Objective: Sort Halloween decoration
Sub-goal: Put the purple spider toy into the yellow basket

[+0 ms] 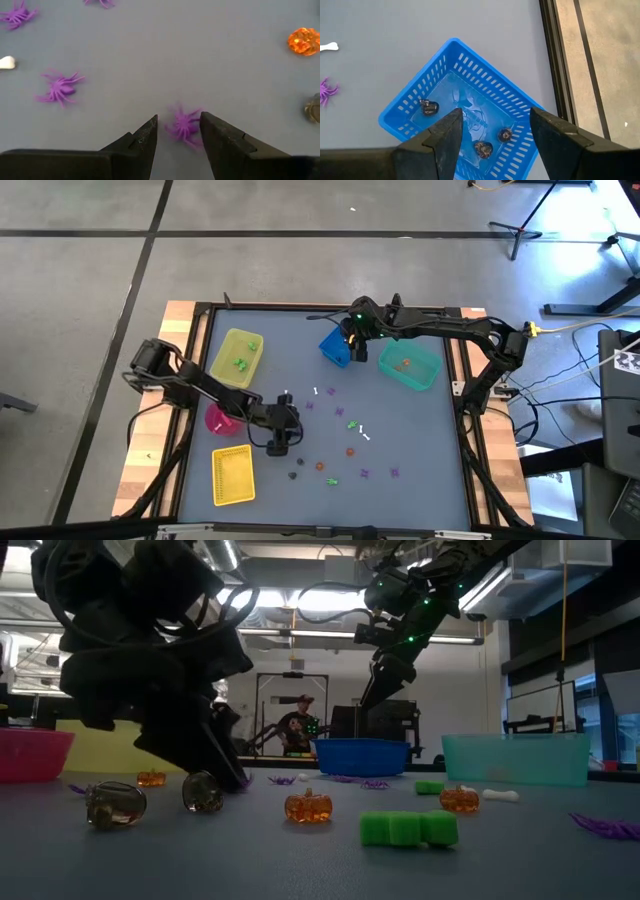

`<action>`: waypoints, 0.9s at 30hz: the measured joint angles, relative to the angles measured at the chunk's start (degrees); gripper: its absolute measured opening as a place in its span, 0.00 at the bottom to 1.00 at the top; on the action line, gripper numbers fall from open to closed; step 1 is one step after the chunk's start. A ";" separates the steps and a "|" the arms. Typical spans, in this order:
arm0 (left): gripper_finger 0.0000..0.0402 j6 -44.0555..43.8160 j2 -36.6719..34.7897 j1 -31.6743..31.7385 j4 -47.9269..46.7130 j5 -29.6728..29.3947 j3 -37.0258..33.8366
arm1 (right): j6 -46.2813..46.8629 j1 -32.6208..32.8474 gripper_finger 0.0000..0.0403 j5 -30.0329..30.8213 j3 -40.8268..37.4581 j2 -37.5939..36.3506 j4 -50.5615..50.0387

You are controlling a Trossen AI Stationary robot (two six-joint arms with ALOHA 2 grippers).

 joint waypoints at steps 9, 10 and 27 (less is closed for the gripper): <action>0.34 -0.02 1.54 0.02 0.34 -0.05 0.15 | 0.00 0.00 0.57 0.00 0.00 0.00 -0.04; 0.34 -0.02 1.54 0.02 0.30 -0.09 0.15 | 0.00 -0.02 0.57 0.00 0.00 0.00 -0.04; 0.19 0.00 1.74 0.02 0.77 0.16 0.04 | 0.00 0.00 0.57 0.00 0.00 0.00 -0.04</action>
